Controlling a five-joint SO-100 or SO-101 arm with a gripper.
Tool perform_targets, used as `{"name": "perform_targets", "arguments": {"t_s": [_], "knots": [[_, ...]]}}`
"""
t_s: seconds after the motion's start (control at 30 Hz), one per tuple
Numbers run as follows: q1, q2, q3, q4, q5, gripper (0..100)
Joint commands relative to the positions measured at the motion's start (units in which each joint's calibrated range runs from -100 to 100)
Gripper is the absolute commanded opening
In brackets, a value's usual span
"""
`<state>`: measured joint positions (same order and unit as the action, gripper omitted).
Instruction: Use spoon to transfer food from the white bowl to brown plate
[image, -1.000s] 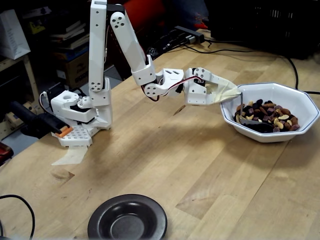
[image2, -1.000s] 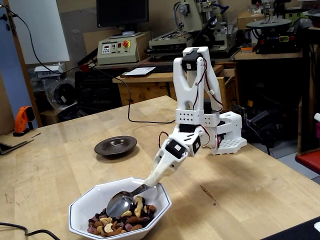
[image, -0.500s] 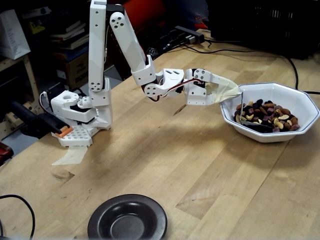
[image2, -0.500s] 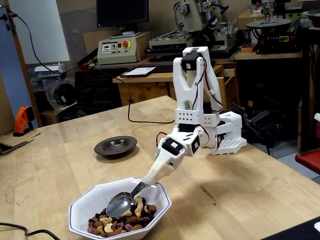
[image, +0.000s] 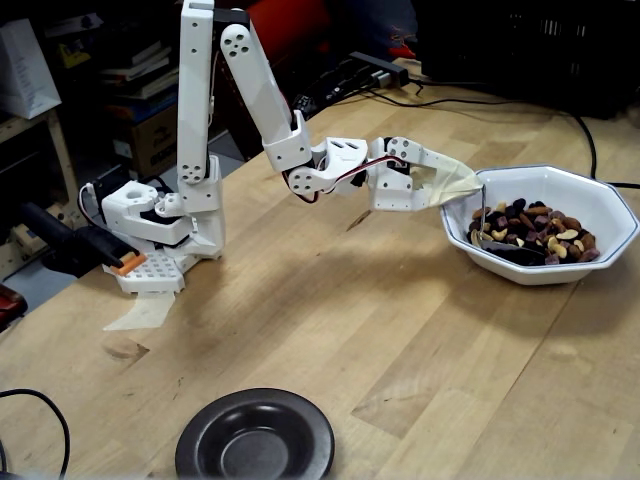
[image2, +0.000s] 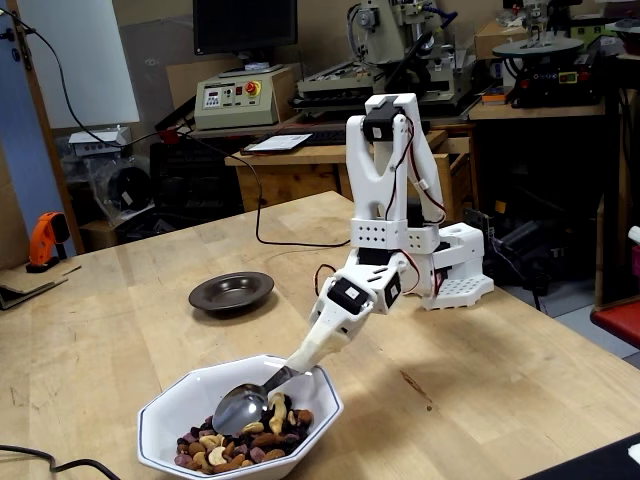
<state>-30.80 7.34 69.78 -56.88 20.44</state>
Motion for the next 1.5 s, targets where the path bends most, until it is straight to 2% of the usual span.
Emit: {"name": "perform_targets", "arguments": {"t_s": [0.0, 0.33, 0.5, 0.73, 1.0, 1.47], "knots": [[-0.46, -0.28, -3.41, -0.11, 0.00, 4], [-0.53, -0.28, -10.31, -0.66, -6.40, 4], [-2.97, -0.20, -12.17, -0.66, -6.74, 4], [-2.23, -0.20, -11.46, -0.74, -6.15, 4], [4.80, -0.97, -11.55, -0.74, 0.00, 4], [6.21, -0.28, -11.37, -0.11, 0.54, 4]]}}
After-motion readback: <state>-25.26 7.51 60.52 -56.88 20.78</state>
